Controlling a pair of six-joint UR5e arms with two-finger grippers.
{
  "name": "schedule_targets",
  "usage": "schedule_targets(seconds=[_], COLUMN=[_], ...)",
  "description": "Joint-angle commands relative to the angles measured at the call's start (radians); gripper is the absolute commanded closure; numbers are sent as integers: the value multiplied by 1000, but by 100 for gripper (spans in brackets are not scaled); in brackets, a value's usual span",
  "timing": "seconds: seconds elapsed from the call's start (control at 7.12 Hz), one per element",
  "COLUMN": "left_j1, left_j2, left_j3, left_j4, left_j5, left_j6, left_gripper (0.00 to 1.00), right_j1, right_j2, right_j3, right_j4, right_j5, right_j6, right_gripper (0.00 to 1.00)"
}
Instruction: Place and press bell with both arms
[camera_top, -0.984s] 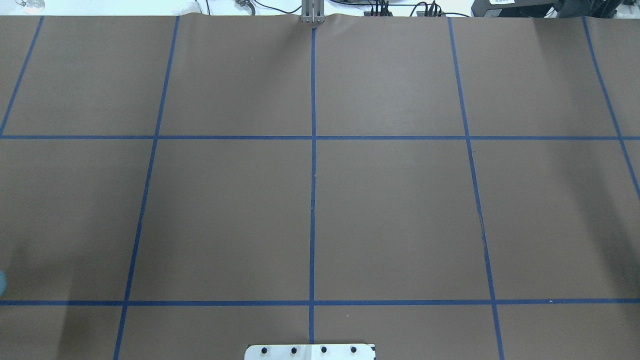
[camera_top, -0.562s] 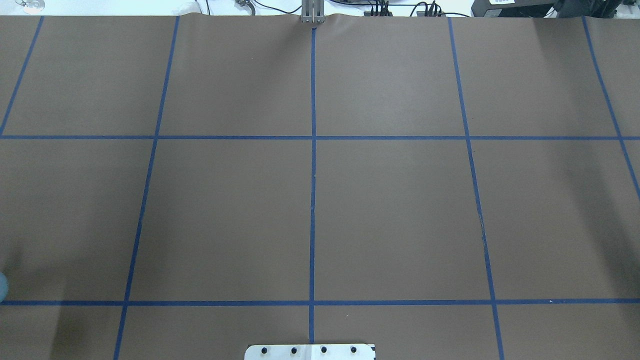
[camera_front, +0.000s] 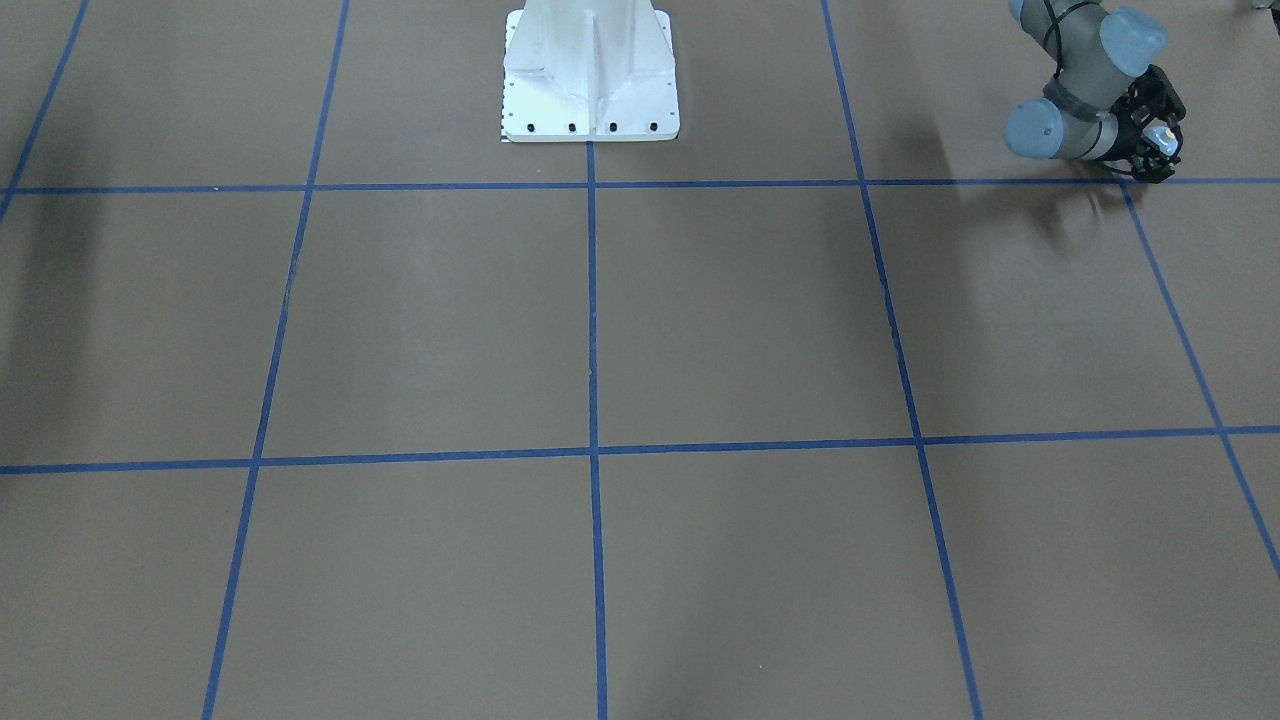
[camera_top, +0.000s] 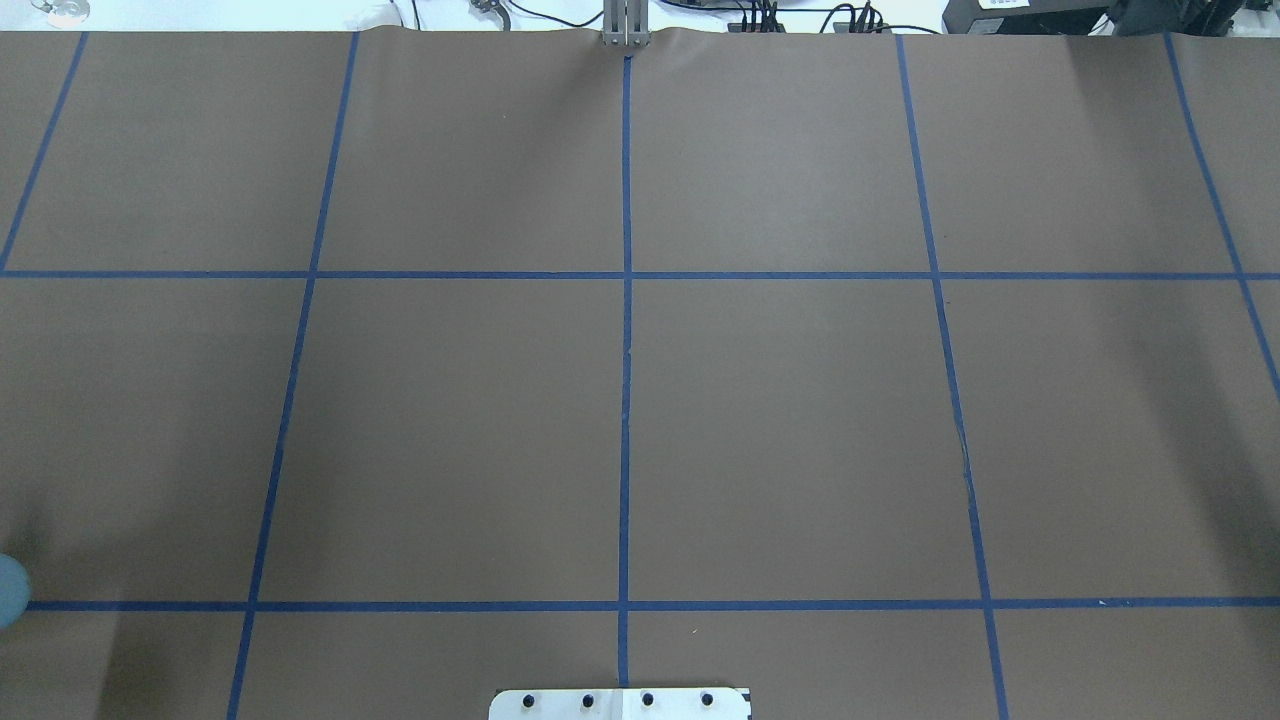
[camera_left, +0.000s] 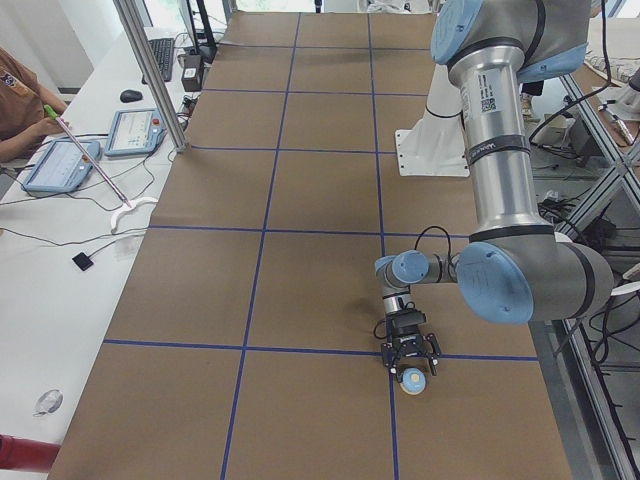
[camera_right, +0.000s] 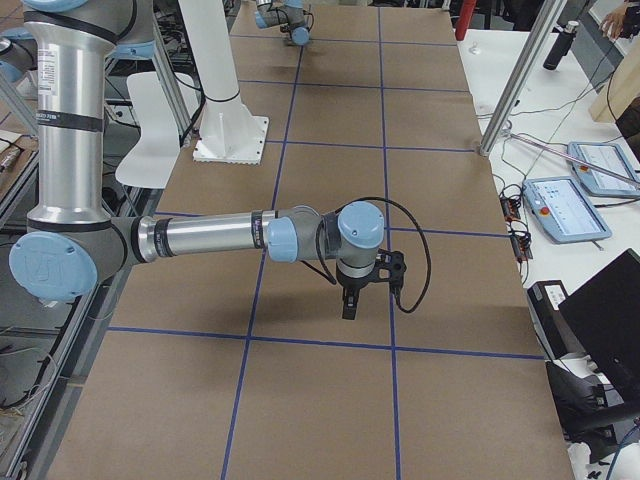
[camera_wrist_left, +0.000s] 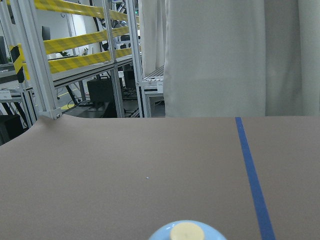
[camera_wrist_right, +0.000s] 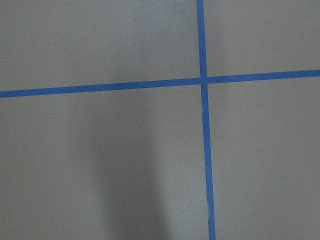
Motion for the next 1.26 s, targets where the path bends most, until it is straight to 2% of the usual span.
schedule_targets(seconds=[0.0, 0.28, 0.42, 0.56, 0.7, 0.84, 1.12], left_j1=[13, 13, 14, 30, 39, 39, 37], left_j2=[1, 4, 4, 4, 4, 14, 52], left_j3=[14, 28, 29, 38, 40, 38, 16], left_j4=[-2, -14, -12, -12, -11, -8, -8], left_j5=[0, 0, 0, 1, 2, 2, 2], left_j6=[-1, 1, -1, -16, -19, -14, 56], left_gripper=[0, 0, 8, 47, 77, 100, 100], right_j1=[0, 0, 0, 0, 0, 0, 0], right_j2=[1, 1, 0, 1, 1, 1, 3], right_j3=[1, 3, 5, 3, 5, 3, 3], right_j4=[0, 0, 0, 0, 0, 0, 0], right_j5=[0, 0, 0, 0, 0, 0, 0], right_j6=[0, 0, 0, 0, 0, 0, 0], right_gripper=[0, 0, 0, 0, 0, 0, 0])
